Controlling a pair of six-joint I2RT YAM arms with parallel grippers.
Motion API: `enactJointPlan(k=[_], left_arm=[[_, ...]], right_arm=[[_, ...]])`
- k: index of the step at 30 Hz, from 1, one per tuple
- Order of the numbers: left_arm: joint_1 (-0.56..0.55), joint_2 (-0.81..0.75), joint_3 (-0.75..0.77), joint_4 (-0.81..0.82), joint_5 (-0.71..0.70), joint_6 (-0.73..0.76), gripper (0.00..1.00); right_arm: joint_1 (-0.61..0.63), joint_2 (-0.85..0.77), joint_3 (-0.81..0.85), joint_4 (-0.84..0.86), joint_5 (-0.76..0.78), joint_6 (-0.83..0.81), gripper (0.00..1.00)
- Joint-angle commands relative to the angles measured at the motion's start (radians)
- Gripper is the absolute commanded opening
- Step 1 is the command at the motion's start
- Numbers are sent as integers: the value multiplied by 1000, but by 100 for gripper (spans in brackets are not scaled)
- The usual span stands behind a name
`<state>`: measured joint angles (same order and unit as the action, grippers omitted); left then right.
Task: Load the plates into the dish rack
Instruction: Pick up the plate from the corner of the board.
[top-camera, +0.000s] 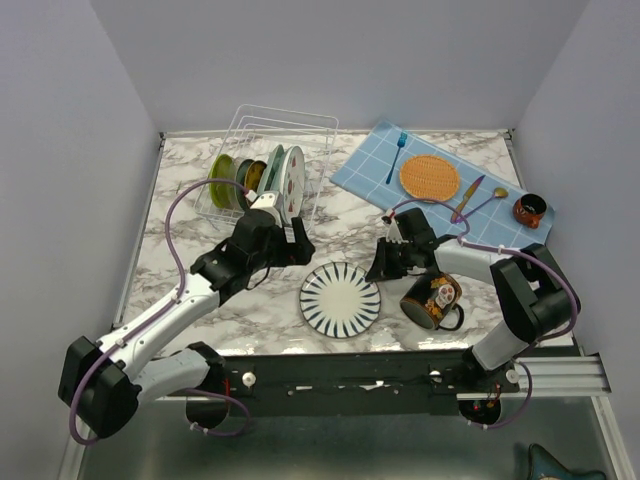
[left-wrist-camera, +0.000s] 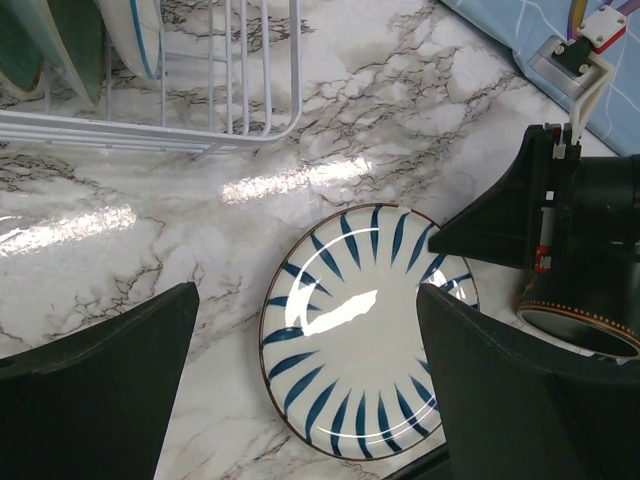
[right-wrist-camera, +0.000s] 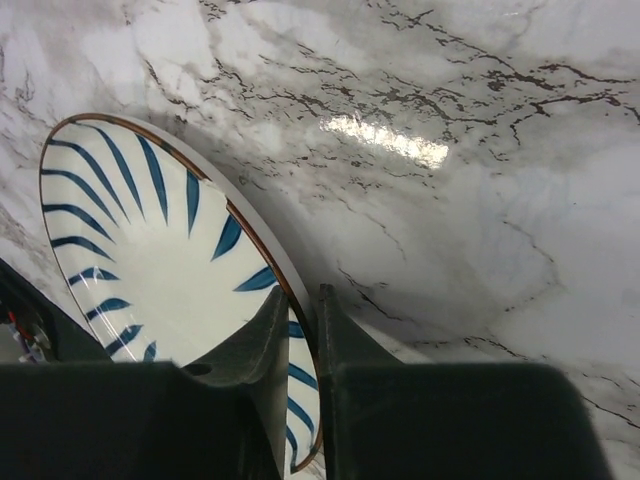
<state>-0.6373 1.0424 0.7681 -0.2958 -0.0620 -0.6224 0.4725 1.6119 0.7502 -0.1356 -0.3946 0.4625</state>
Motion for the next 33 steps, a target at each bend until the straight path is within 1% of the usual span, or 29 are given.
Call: enactJointPlan(k=[1,5,9,20,30,33], left_arm=[[-4,16,-18,33,28,-11,99],[-4,34,-29,47,44,-11,99],[-4,44,-59,70,51,-17,99],[-4,65,-148,147,60,-51,99],[-5,113,-256,291,134,-112,99],[-4,126,-302,380,160,-152,99]], right_arm=[[11,39,-5,-88,134,27,12],[11,20,4,-94,135,48,1],[11,-6,18,-107,134,67,1],[-34,-171,-2,-111,128,103,1],[-83,-225,-45,-64,25,151,1],[-84,-227,-52,-55,-3,163,0]])
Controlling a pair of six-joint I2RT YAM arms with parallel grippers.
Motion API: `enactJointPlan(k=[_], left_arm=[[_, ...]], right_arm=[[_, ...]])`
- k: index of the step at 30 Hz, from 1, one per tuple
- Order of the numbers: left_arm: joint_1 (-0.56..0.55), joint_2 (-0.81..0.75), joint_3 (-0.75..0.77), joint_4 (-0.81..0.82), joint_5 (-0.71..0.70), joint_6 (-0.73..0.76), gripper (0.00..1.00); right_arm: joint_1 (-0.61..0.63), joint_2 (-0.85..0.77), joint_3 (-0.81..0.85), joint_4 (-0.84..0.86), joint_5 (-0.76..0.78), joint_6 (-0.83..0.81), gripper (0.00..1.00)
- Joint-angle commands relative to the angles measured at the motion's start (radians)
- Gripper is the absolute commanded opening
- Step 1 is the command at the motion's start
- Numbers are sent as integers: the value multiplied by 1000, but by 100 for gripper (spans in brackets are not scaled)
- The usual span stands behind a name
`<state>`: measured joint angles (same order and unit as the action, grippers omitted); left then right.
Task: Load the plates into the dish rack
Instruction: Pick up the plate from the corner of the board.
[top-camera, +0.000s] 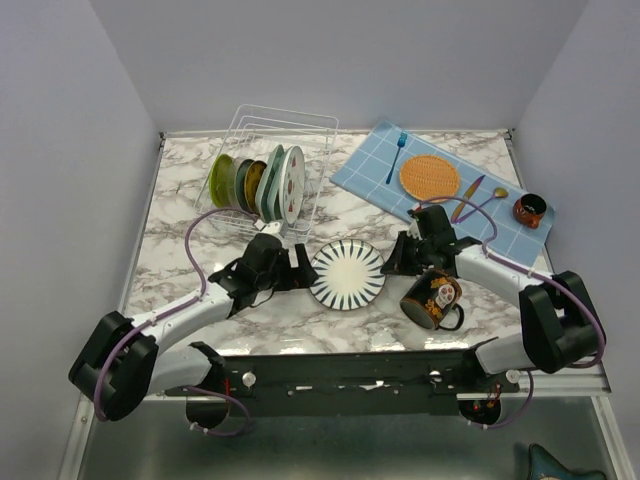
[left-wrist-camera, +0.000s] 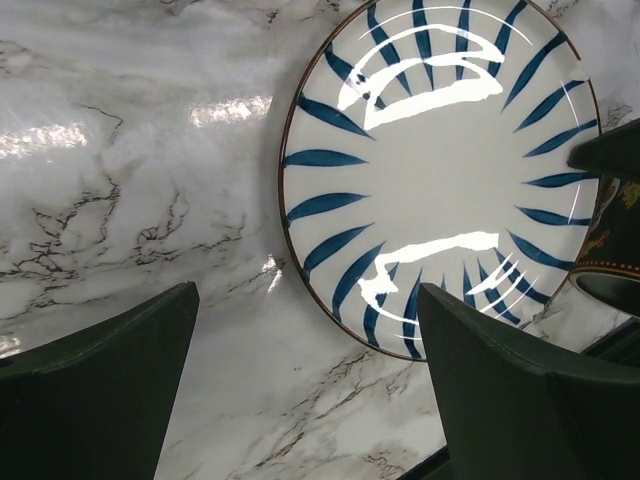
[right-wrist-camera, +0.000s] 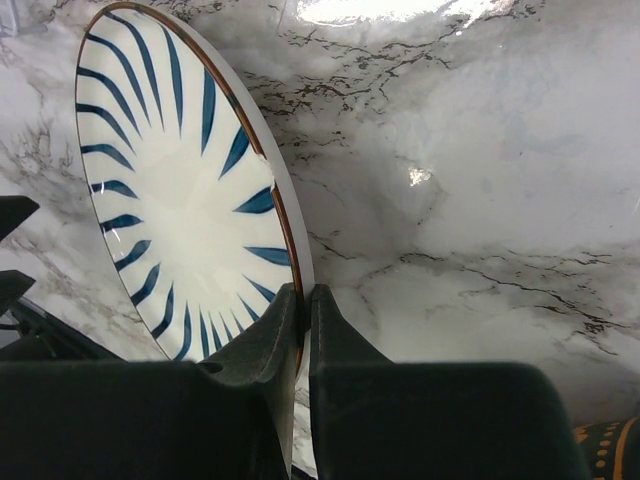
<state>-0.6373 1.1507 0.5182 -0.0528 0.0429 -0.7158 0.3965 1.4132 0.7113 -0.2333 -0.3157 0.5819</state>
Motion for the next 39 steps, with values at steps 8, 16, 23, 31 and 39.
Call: enactJointPlan(k=[8,16,23,31,39], left_arm=[[-4,81,-141,326,107,-158,99],[-5,130,-158,378,121,-178,99],[-4,135,-184,404,118,-197,99],[-5,144,-193,418,129,-198,99],[-5,190,-165,485,228,-195,99]], right_arm=[[-10,-20,-38,86,-166,99,1],[-10,-2,-59,138,-238,165,0],[-10,12,-67,154,-278,208,1],[-16,18,-50,129,-275,219,1],[-16,67,-61,150,-310,207,1]])
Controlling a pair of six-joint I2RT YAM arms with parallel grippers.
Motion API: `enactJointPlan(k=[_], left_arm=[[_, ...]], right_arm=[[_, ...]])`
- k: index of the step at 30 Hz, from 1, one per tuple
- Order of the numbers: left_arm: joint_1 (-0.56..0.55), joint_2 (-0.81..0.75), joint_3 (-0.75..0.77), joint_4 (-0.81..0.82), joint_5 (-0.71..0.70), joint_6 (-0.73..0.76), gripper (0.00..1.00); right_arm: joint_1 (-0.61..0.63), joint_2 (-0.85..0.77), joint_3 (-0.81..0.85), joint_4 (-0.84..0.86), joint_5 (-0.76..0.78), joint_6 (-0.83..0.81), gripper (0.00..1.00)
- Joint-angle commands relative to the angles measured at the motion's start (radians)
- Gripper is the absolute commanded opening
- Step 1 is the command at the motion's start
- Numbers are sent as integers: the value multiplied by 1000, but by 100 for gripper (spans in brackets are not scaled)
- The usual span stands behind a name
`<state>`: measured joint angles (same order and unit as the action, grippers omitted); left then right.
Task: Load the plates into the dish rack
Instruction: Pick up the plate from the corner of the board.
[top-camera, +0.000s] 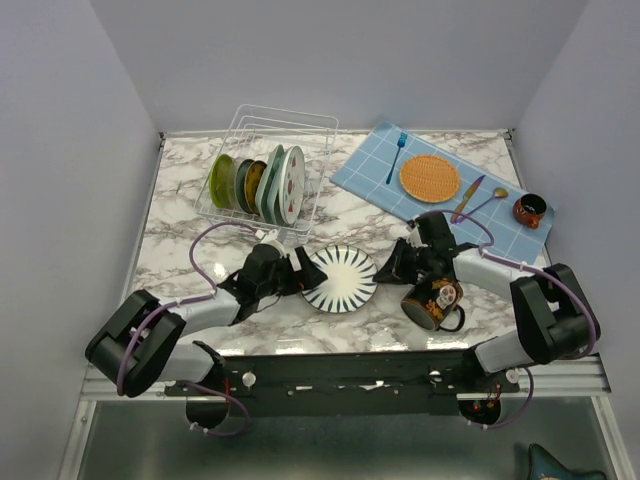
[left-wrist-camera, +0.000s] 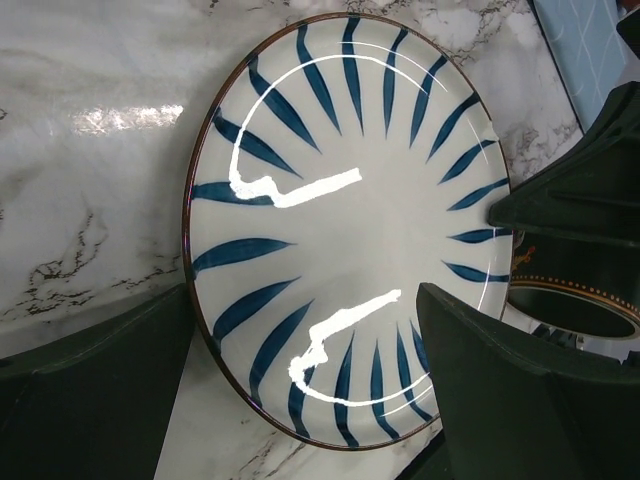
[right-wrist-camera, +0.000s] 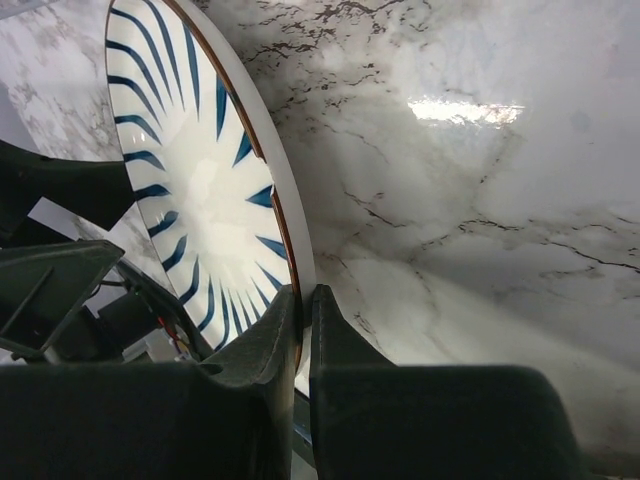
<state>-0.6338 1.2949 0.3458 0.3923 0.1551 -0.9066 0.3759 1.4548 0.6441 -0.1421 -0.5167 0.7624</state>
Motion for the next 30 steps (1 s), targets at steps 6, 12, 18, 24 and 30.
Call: enactJointPlan(k=[6,12,18,24,30], left_arm=[[-24,96,56,69,202,23,99],[-52,130,97,99,248,34,98],[-81,155,134,117,287,43,90],[-104,168,162,135,320,44,85],[-116,176,180,166,365,34,83]], right_arm=[[4,65,6,72,-120,12,1],[4,73,15,68,-115,-8,0],[4,96,17,88,-132,-9,1],[4,121,25,102,-144,-12,1],[4,144,28,111,-148,-15,1]])
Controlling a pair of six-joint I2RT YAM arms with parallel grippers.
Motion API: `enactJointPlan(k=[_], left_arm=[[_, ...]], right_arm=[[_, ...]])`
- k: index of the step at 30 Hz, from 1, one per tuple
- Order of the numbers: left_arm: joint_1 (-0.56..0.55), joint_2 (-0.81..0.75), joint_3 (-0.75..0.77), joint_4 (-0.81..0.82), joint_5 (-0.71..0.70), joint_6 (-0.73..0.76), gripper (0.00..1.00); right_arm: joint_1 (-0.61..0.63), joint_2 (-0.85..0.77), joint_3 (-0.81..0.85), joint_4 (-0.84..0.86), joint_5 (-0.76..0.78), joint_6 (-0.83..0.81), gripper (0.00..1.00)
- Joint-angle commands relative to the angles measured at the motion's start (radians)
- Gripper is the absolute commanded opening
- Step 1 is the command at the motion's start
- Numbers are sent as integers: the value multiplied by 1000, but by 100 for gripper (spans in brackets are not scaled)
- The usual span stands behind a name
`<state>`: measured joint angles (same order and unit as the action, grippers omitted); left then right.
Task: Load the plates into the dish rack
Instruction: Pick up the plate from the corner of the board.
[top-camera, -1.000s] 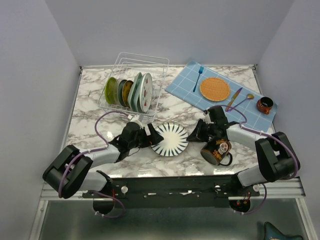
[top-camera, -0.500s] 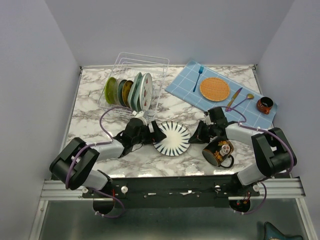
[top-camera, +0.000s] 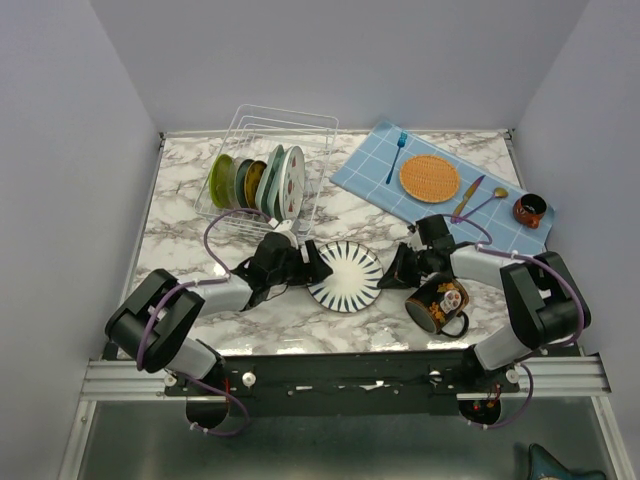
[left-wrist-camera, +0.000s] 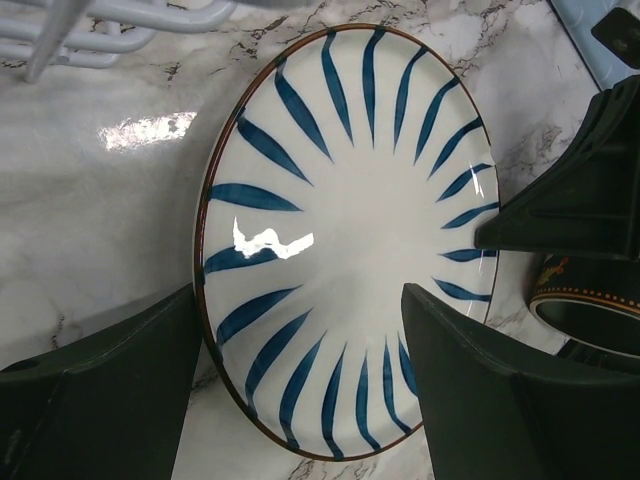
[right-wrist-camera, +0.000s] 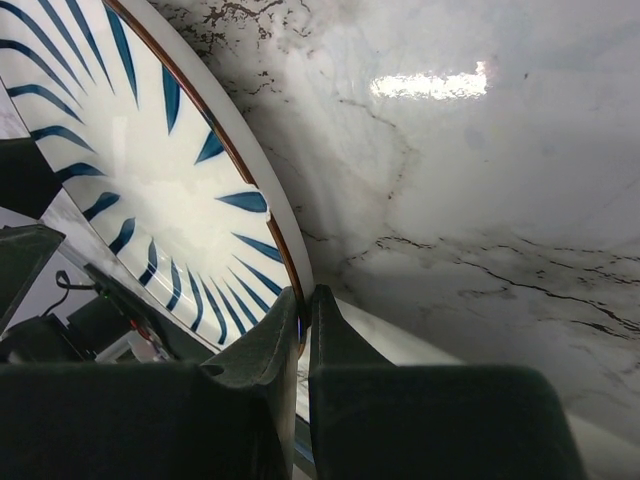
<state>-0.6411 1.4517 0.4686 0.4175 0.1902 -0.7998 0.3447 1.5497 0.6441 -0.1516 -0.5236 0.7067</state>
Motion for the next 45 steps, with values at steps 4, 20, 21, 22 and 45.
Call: enactJointPlan(k=[4,20,21,22,45], left_arm=[[-114,18,79,152,373,-76,83],[-121,-28,125,198,476,-130,83],[-121,-27,125,201,476,-131,83],[-123,-25,123,205,477,-131,83],[-163,45,102,282,496,-153,78]], right_arm=[[36,67,31,126,-142,40,1],[36,107,31,142,-141,42,1],[36,108,31,170,-138,43,1],[36,108,31,172,-136,43,1],[36,-31,57,84,-55,30,1]])
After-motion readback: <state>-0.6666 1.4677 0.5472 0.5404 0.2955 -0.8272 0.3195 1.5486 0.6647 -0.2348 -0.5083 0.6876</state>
